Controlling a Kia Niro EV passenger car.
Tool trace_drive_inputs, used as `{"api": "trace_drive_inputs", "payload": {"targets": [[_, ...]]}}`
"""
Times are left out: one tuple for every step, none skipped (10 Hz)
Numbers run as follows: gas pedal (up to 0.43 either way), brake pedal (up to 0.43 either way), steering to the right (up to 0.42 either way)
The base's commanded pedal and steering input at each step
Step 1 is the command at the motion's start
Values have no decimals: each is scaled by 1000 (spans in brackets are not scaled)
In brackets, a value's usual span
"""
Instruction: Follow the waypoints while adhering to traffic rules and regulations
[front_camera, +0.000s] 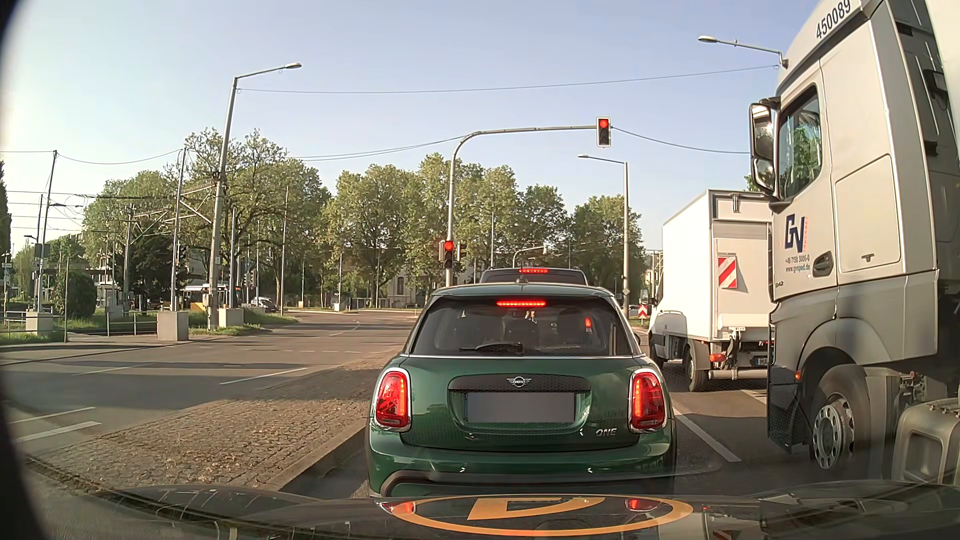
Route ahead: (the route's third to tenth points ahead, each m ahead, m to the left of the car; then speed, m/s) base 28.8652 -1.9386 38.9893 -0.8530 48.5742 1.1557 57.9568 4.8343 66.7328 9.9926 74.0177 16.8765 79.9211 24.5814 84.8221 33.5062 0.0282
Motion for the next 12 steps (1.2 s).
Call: {"api": "trace_drive_inputs", "payload": {"targets": [[0,226,74],[0,232,74],[0,232,74],[0,232,74],[0,232,74],[0,232,74],[0,232,74],[0,232,74],[0,232,74],[0,232,74],[0,232,74],[0,232,74]]}}
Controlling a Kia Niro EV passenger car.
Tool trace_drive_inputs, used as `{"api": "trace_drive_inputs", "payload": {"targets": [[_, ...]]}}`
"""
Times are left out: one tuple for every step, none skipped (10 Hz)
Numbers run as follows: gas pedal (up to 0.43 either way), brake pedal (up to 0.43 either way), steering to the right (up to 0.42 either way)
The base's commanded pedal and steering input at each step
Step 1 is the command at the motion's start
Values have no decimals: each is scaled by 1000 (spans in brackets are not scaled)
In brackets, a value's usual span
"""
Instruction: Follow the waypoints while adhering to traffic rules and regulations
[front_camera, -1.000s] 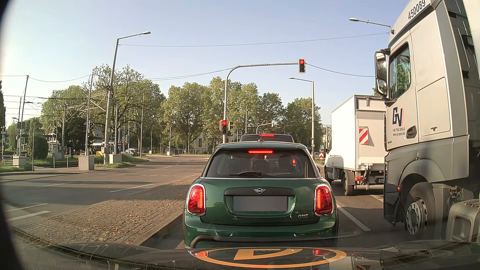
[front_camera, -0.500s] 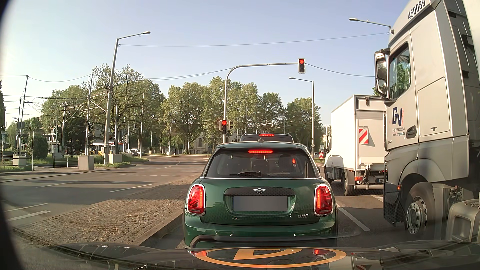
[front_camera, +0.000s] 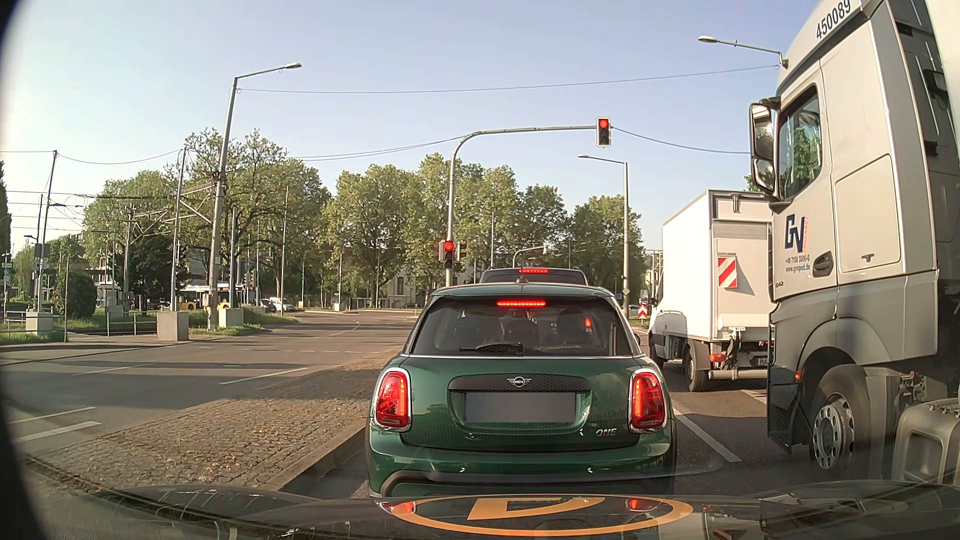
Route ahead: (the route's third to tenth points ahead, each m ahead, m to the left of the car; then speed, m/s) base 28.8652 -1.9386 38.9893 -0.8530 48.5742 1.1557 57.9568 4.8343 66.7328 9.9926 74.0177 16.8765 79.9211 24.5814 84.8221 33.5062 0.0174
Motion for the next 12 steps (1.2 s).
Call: {"api": "trace_drive_inputs", "payload": {"targets": [[0,232,74],[0,232,74],[0,232,74],[0,232,74],[0,232,74],[0,232,74],[0,232,74],[0,232,74],[0,232,74],[0,226,74],[0,232,74],[0,232,74]]}}
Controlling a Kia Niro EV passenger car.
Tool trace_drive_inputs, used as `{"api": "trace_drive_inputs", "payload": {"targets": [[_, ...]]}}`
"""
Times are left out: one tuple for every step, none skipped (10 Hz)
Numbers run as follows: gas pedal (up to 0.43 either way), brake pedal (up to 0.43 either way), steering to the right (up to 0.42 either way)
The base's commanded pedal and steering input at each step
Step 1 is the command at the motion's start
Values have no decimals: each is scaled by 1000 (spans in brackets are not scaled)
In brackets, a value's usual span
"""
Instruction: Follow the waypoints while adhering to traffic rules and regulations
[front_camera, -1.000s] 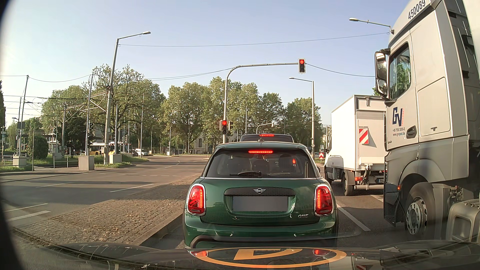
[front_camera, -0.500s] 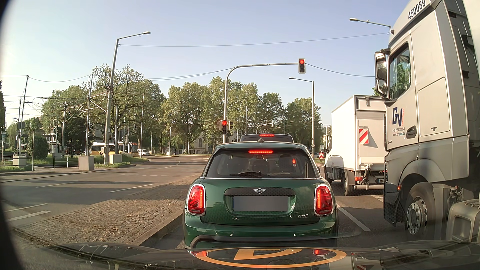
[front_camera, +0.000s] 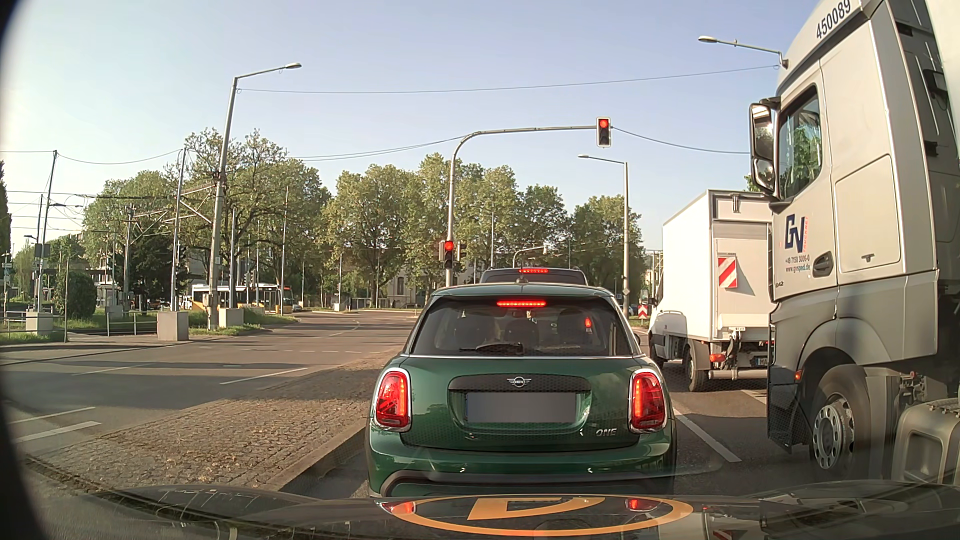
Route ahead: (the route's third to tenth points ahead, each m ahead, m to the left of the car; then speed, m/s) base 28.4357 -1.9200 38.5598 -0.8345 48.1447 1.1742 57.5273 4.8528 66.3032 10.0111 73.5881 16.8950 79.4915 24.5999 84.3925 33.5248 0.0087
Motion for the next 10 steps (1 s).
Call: {"api": "trace_drive_inputs", "payload": {"targets": [[0,232,74],[0,232,74],[0,232,74],[0,238,74],[0,238,74],[0,238,74],[0,244,74],[0,244,74],[0,244,74],[0,244,74]]}}
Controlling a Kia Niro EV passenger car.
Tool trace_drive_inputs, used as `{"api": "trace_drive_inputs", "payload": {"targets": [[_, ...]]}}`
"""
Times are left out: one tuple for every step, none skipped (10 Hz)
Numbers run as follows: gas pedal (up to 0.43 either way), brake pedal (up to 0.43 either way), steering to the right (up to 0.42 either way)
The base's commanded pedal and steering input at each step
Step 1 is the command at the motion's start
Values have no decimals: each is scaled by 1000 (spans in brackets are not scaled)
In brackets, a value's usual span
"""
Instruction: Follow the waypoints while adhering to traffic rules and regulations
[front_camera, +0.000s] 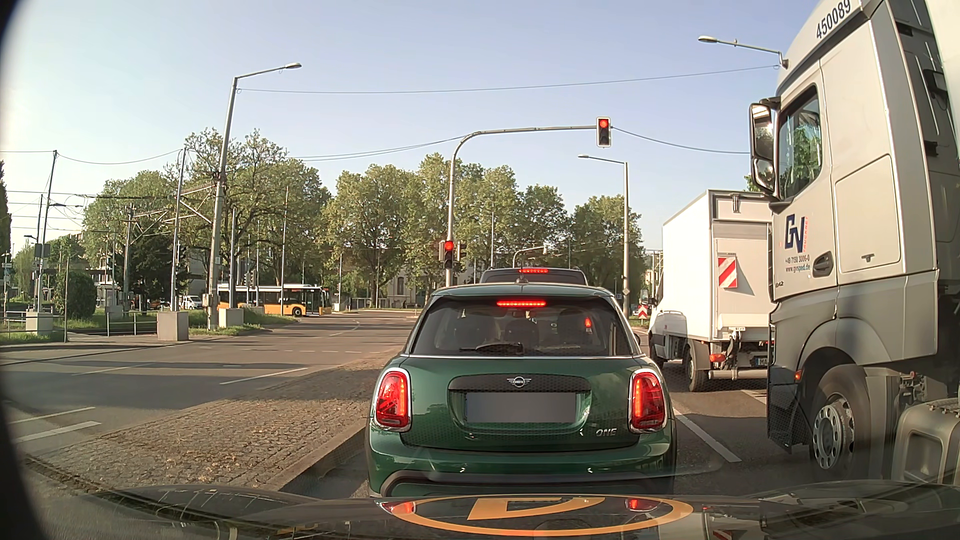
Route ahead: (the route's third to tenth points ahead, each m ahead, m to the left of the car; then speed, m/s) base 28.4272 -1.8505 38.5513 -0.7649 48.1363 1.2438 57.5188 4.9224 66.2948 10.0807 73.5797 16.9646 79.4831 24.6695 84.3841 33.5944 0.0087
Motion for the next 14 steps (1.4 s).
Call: {"api": "trace_drive_inputs", "payload": {"targets": [[0,250,74],[0,244,74],[0,250,74],[0,244,74],[0,250,74],[0,250,74],[0,250,74],[0,250,74],[0,250,74],[0,250,74],[0,250,74],[0,250,74],[0,250,74],[0,250,74]]}}
